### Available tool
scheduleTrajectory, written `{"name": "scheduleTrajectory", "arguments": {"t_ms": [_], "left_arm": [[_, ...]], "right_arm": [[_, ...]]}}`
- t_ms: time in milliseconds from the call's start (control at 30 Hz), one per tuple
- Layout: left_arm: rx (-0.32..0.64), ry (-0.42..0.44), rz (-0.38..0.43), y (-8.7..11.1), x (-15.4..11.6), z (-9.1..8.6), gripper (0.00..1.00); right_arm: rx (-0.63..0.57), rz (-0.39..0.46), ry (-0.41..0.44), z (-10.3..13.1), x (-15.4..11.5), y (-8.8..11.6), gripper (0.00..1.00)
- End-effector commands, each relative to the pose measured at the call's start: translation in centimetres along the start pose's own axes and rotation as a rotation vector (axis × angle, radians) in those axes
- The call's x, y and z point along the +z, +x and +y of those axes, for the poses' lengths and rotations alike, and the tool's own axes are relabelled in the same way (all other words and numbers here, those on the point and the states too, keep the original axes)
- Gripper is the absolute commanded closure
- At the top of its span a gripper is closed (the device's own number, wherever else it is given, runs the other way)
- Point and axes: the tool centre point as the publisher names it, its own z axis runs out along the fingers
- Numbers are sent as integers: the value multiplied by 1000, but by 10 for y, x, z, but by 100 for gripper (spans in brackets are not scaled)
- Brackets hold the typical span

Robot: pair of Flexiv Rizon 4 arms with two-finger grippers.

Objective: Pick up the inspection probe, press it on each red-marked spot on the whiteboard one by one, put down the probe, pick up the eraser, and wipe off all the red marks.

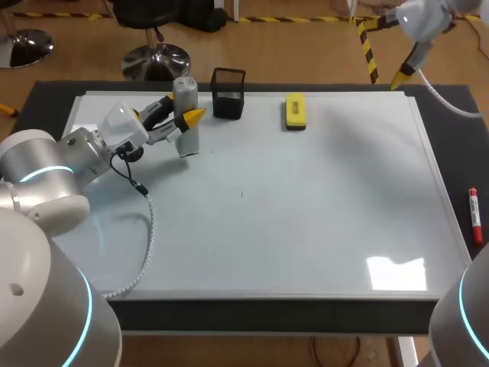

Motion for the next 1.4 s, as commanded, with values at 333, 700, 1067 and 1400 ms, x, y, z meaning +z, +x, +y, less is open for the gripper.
{"name": "scheduleTrajectory", "arguments": {"t_ms": [333, 700, 1067, 1400], "left_arm": [[2, 1, -3, 0, 1, 0, 100], [2, 1, -3, 0, 1, 0, 100], [2, 1, -3, 0, 1, 0, 100], [7, 4, -8, -12, 3, -6, 100]], "right_arm": [[-27, 16, 29, 1, -4, 12, 0], [-27, 16, 29, 1, -4, 12, 0], [-27, 16, 29, 1, -4, 12, 0], [-27, 16, 29, 1, -4, 12, 0]]}}
